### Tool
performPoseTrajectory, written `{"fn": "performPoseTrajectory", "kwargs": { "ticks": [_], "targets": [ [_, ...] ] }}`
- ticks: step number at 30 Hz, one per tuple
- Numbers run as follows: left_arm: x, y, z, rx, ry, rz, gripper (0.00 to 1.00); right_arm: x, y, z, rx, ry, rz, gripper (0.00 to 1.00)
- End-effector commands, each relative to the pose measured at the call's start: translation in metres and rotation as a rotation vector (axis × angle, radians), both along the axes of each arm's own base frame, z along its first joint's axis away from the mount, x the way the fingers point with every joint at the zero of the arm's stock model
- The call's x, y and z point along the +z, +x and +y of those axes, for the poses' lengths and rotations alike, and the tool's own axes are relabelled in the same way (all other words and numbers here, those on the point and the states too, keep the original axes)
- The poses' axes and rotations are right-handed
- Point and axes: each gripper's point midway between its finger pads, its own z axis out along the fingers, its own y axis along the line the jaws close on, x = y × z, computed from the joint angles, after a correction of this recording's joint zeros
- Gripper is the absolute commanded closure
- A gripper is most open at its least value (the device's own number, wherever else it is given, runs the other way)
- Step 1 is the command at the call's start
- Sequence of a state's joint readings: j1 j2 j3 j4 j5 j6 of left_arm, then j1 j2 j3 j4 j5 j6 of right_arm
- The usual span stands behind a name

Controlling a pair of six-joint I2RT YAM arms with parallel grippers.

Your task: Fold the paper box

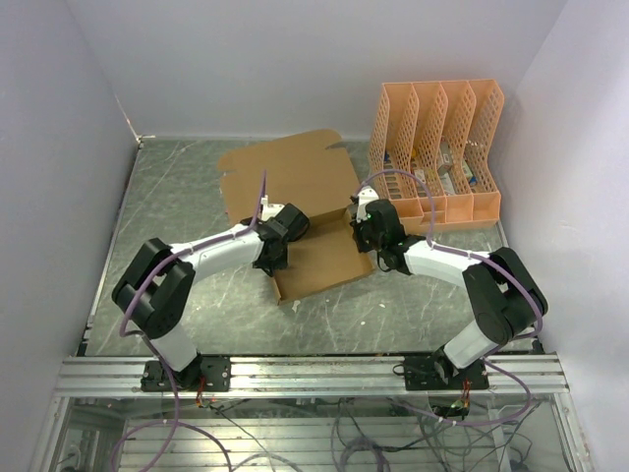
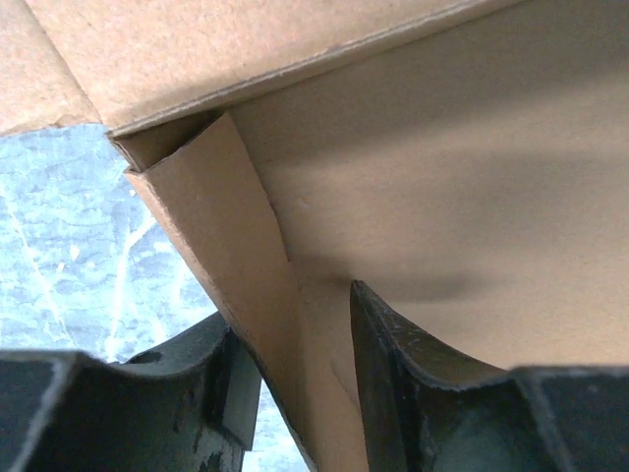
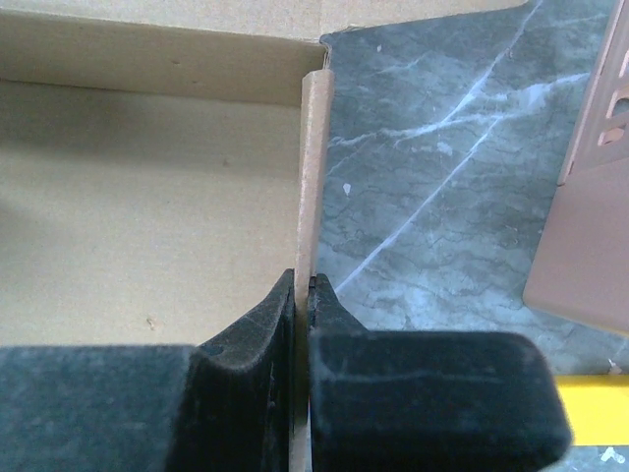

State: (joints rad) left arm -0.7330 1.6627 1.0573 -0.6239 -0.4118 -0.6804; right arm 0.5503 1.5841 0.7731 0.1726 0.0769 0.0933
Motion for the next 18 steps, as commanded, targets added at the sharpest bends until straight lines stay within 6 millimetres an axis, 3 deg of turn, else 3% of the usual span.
{"fn": "performPoseTrajectory", "kwargs": {
  "ticks": [1,8,14,18],
  "targets": [
    [0.026,0.013,-0.027,-0.014,-0.146,-0.083,0.5,0.016,0.001,0.025,0.083,0.06,-0.034,1.0],
    [0.046,0.015,-0.033,-0.017,-0.205,-0.124,0.38,0.014,0.002,0.025,0.084,0.055,-0.028,1.0],
    [0.034,0.0,-0.023,-0.018,-0.2,-0.095,0.31,0.01,0.003,0.024,0.077,0.045,-0.02,1.0],
    [0.029,-0.007,-0.017,-0.008,-0.206,-0.095,0.33,0.008,0.003,0.023,0.076,0.046,-0.013,1.0]
  ]
}}
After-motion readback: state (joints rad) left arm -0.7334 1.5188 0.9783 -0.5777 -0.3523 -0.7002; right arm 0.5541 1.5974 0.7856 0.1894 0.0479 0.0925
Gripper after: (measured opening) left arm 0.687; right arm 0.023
